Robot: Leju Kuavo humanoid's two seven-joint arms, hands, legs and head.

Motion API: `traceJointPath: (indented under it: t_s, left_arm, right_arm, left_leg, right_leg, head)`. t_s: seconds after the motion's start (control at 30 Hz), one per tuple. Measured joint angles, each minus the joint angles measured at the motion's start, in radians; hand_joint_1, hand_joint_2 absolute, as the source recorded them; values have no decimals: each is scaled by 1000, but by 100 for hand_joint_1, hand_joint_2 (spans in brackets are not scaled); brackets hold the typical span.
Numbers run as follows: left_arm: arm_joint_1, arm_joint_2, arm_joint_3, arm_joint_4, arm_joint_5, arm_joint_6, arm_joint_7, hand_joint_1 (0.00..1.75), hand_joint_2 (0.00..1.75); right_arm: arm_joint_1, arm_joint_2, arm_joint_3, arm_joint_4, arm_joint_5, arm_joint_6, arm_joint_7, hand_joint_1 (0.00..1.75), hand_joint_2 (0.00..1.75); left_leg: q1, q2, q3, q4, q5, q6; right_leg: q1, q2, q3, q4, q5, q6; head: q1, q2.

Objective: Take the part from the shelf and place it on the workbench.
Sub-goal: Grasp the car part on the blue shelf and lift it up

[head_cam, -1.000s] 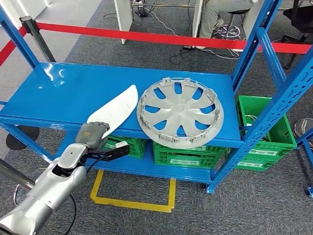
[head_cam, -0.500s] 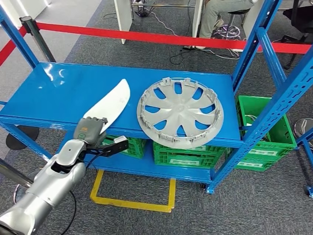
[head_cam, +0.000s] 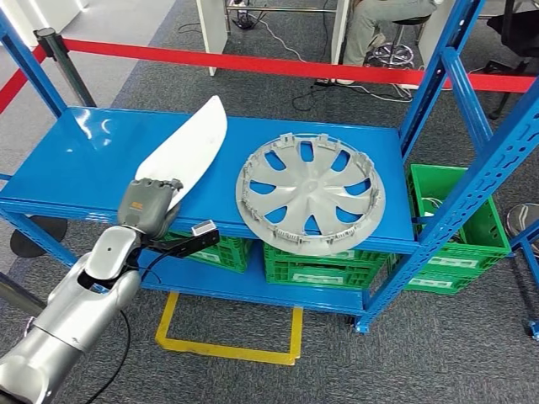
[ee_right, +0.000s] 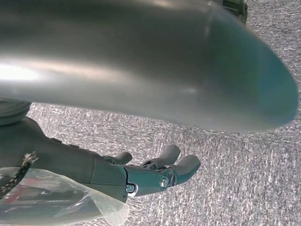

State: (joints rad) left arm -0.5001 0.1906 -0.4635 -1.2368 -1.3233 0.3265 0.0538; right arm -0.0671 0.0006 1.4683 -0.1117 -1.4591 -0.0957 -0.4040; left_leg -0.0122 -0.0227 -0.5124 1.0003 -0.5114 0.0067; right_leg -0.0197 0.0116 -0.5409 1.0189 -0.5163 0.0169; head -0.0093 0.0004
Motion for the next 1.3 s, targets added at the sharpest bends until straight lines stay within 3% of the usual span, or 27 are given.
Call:
traceJointPath:
  t_s: [0.3, 0.47, 0.77, 1.3]
  left_arm:
    - [1, 5, 0, -11, -6, 6, 0, 175, 175]
    - [21, 33, 1, -88, -104, 146, 0, 175, 175]
    - [56, 57, 18, -159, -65, 142, -29, 175, 175]
    - [155, 103, 66, -248, -79, 150, -9, 175, 175]
  right_arm:
    - [0, 2, 0, 0, 0, 0, 0, 0, 0]
    - [3, 4, 0, 0, -2, -19, 6, 0, 0]
    - [3, 23, 0, 13, -9, -17, 32, 0, 0]
    - [10, 58, 0, 82, 5, 16, 48, 0, 0]
  left_leg:
    - [0, 0, 0, 0, 0, 0]
    - [0, 0, -1, 0, 0, 0]
    - [0, 0, 0, 0, 0, 0]
    - [-2, 0, -2, 4, -1, 3]
  right_leg:
    - [0, 0, 0, 0, 0, 0]
    - [0, 0, 0, 0, 0, 0]
    - [0, 0, 0, 0, 0, 0]
    - [-3, 0, 0, -3, 3, 4]
  head:
    - [0, 0]
    - [0, 0]
    - [0, 0]
    - [0, 0]
